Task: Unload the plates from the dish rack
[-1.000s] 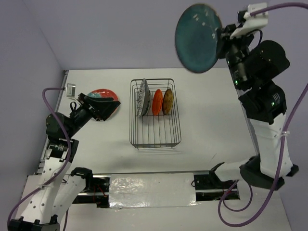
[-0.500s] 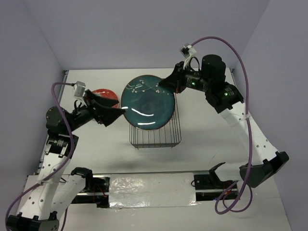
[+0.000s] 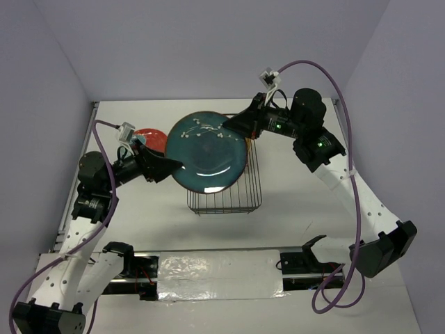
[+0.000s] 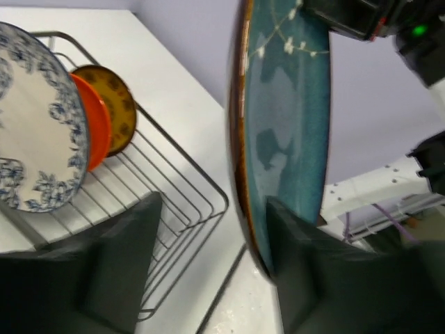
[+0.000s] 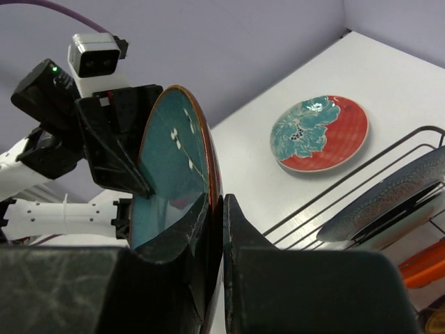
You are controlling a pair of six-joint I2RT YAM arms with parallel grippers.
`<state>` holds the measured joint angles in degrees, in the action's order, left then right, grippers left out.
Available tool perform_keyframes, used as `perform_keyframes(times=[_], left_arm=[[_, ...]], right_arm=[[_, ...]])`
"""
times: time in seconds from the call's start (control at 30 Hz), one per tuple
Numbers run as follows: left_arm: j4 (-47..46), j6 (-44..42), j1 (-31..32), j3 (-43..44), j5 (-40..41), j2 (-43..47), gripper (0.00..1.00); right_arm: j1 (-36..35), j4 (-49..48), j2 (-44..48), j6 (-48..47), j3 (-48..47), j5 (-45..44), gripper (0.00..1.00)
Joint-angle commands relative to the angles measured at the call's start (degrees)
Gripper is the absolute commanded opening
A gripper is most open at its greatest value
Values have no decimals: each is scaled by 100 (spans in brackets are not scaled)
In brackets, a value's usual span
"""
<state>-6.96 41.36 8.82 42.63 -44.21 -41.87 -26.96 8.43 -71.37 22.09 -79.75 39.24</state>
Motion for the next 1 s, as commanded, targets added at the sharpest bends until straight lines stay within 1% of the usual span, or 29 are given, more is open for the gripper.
perform_keyframes(times=[0.0, 0.07, 0.1, 0.17, 0.2, 0.23, 0.27, 0.3, 0.33, 0.37, 0.4, 0.43, 0.47, 0.5, 0.53, 0.6, 0.63, 0.67, 0.7, 0.73, 0.77, 0.8, 0.87, 0.97], left_arm=[[-1245, 688, 23, -158, -579, -6, 64], [-1386, 803, 23, -168, -607, 12, 49], [-1343, 803, 23, -141, -572, 12, 30], [-1133, 707, 23, -19, -467, 3, 14], [-958, 689, 23, 25, -405, -6, 0], [-878, 715, 23, 78, -257, 12, 0], [-807, 733, 23, 96, -116, 47, 0], [-528, 741, 15, 122, 373, 108, 0], [-282, 742, 15, 210, 717, 283, 0], [8, 715, 6, 289, 1094, 380, 0], [315, 715, 6, 377, 1464, 477, 0], [849, 759, -20, 578, 2085, 626, 0], [1081, 785, -29, 675, 2326, 697, 0], [1405, 820, -47, 772, 2538, 750, 0], [1565, 934, -47, 956, 2992, 881, 0], [1846, 1014, -56, 1141, 3425, 978, 0], [2187, 1118, -56, 1342, 3871, 1066, 0], [2347, 1172, -56, 1440, 4128, 1084, 0], [2992, 1303, -56, 1745, 4809, 1067, 0], [3373, 1365, -56, 1931, 4816, 1006, 0], [3699, 1409, -56, 2107, 5451, 901, 0], [3946, 1444, -56, 2405, 5693, 682, 0], [4185, 1480, -56, 2530, 6106, 470, 0], [4133, 1559, -65, 2662, 6353, -48, 0]], right_arm=[[-11, -1457, 238, 621, 55, 233, 0], [-20, -1729, 255, 700, 222, 277, 0], [-28, -1809, 256, 779, 318, 294, 0], [-72, -1932, 230, 823, 354, 303, 0], [-90, -1932, 220, 832, 354, 321, 0], [-107, -1950, 194, 832, 363, 329, 0], [-108, -1915, 185, 832, 372, 277, 3], [-108, -1863, 194, 798, 389, 225, 12], [-108, -1749, 211, 736, 372, 128, 24], [-99, -1374, 264, 657, 355, -203, 61], [-81, -1179, 299, 500, 328, -407, 75], [-73, -968, 334, 420, 302, -626, 81], [-55, -626, 378, 367, 310, -811, 87], [-20, -475, 439, 271, 293, -1144, 90], [6, -125, 475, 226, 275, -1330, 96], [59, 202, 597, 86, 240, -1908, 97], [77, 403, 659, 42, 249, -2042, 97], [86, 492, 721, -72, 284, -2157, 97], [86, 641, 869, -195, 301, -2349, 98], [86, 704, 949, -196, 328, -2438, 98], [86, 756, 1046, -283, 372, -2500, 98], [86, 844, 1229, -319, 468, -2614, 97], [86, 915, 1424, -389, 652, -2650, 98], [77, 1073, 1784, -442, 854, -2668, 98]])
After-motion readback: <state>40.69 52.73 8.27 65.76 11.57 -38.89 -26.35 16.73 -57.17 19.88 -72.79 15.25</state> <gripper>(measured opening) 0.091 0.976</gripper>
